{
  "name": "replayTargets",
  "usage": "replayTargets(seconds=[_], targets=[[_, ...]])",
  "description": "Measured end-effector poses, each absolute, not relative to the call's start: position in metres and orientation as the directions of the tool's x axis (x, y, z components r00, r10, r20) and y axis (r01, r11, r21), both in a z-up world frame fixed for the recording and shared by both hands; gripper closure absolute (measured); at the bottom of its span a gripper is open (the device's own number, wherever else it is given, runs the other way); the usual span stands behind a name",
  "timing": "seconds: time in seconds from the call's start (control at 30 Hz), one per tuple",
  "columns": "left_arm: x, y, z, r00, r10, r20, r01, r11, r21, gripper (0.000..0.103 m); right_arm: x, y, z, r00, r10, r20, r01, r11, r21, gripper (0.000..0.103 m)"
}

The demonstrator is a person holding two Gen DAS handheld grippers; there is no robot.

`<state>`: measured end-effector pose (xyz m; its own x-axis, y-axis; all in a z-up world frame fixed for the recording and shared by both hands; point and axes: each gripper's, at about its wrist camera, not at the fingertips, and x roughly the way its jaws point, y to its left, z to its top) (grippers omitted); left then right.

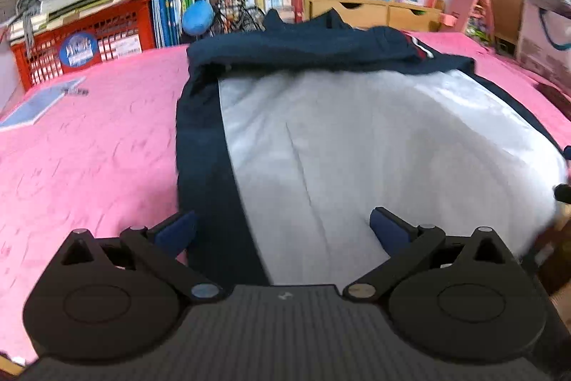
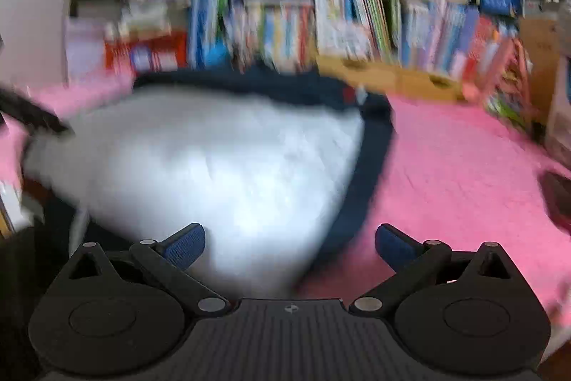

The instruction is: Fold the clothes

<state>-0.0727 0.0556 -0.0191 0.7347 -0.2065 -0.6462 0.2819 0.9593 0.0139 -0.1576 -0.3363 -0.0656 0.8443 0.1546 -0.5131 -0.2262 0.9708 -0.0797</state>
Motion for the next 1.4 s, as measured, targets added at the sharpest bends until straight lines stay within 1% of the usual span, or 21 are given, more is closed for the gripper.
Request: replayTargets(seconds=[0.07,0.1,0.17,0.27,0.37,0.5,0.6,0.67,0.7,0.77,0.9,0.97,1.03,1.13,1.17,1.23,1.27,1.33,1.37,1.4], targets=[[-0.086,0.057,-0.014,0.729,-0.221,-0.648,0.308,0.951,0.022,0.000,-0.164,-0.344,-0.076,0.782,0.147,-0.606,-0.226,0.972,-0.056,0.000],[-0.092,0.058,-0.013,0.727,-0.230,-0.648,0.323,0.946,0.027,0.000,-0.168,-0.348,-0.079,0.772,0.154,-0.617,-0.227,0.973,-0.041,0.000],[-0.101,0.057,-0.014,0.713,-0.239,-0.659,0.345,0.938,0.032,0.000,-0.170,-0.352,-0.083,0.780,0.180,-0.599,-0.225,0.974,0.000,0.000],[-0.106,0.053,-0.021,0.699,-0.198,-0.687,0.348,0.934,0.084,0.000,-0.161,-0.356,-0.089,0.794,0.234,-0.561,-0.222,0.971,0.091,0.000],[-0.112,0.049,-0.025,0.700,-0.151,-0.698,0.348,0.926,0.149,0.000,-0.155,-0.343,-0.102,0.782,0.185,-0.596,-0.207,0.978,0.033,0.000],[-0.127,0.041,-0.036,0.654,-0.202,-0.729,0.418,0.900,0.126,0.000,-0.173,-0.321,-0.122,0.771,0.170,-0.614,-0.275,0.958,-0.080,0.000],[-0.133,0.028,-0.054,0.613,-0.228,-0.756,0.452,0.886,0.099,0.000,-0.177,-0.299,-0.138,0.796,0.116,-0.594,-0.259,0.952,-0.162,0.000],[-0.127,0.018,-0.067,0.622,-0.153,-0.768,0.386,0.913,0.131,0.000,-0.177,-0.285,-0.142,0.850,0.005,-0.527,-0.159,0.956,-0.246,0.000],[-0.124,0.015,-0.070,0.634,-0.105,-0.766,0.349,0.923,0.162,0.000,-0.180,-0.282,-0.138,0.877,-0.048,-0.479,-0.097,0.957,-0.272,0.000],[-0.122,0.015,-0.071,0.672,-0.012,-0.740,0.270,0.935,0.230,0.000,-0.191,-0.283,-0.124,0.910,-0.075,-0.409,-0.037,0.965,-0.260,0.000],[-0.130,0.025,-0.058,0.707,-0.035,-0.706,0.232,0.955,0.184,0.000,-0.222,-0.283,-0.095,0.964,-0.095,-0.249,0.017,0.954,-0.300,0.000],[-0.132,0.023,-0.044,0.736,-0.003,-0.677,0.202,0.955,0.216,0.000,-0.228,-0.282,-0.083,0.977,-0.148,-0.153,0.091,0.941,-0.327,0.000],[-0.131,0.022,-0.011,0.802,-0.002,-0.597,0.187,0.951,0.247,0.000,-0.225,-0.286,-0.063,0.984,-0.164,-0.066,0.140,0.950,-0.279,0.000],[-0.117,0.026,0.042,0.914,0.000,-0.406,0.141,0.938,0.316,0.000,-0.202,-0.288,-0.023,0.987,-0.145,0.067,0.155,0.966,-0.207,0.000],[-0.109,0.027,0.058,0.941,0.002,-0.340,0.120,0.933,0.339,0.000,-0.187,-0.289,-0.010,0.987,-0.134,0.091,0.150,0.970,-0.190,0.000],[-0.075,0.027,0.071,0.957,0.020,-0.289,0.089,0.930,0.358,0.000,-0.142,-0.299,0.018,0.992,-0.101,0.081,0.109,0.988,-0.109,0.000],[-0.054,0.027,0.073,0.955,0.025,-0.294,0.082,0.934,0.347,0.000,-0.118,-0.304,0.032,0.994,-0.083,0.071,0.088,0.994,-0.069,0.000],[-0.013,0.032,0.078,0.935,0.037,-0.352,0.068,0.958,0.280,0.000,-0.064,-0.312,0.052,0.997,-0.040,-0.066,0.041,0.999,0.010,0.000],[0.000,0.035,0.079,0.926,0.030,-0.375,0.067,0.967,0.245,0.000,-0.041,-0.314,0.060,0.988,-0.018,-0.151,0.026,0.998,0.050,0.000],[0.012,0.038,0.079,0.918,0.021,-0.396,0.068,0.976,0.209,0.000,-0.025,-0.316,0.066,0.976,0.029,-0.216,-0.012,0.997,0.078,0.000]])
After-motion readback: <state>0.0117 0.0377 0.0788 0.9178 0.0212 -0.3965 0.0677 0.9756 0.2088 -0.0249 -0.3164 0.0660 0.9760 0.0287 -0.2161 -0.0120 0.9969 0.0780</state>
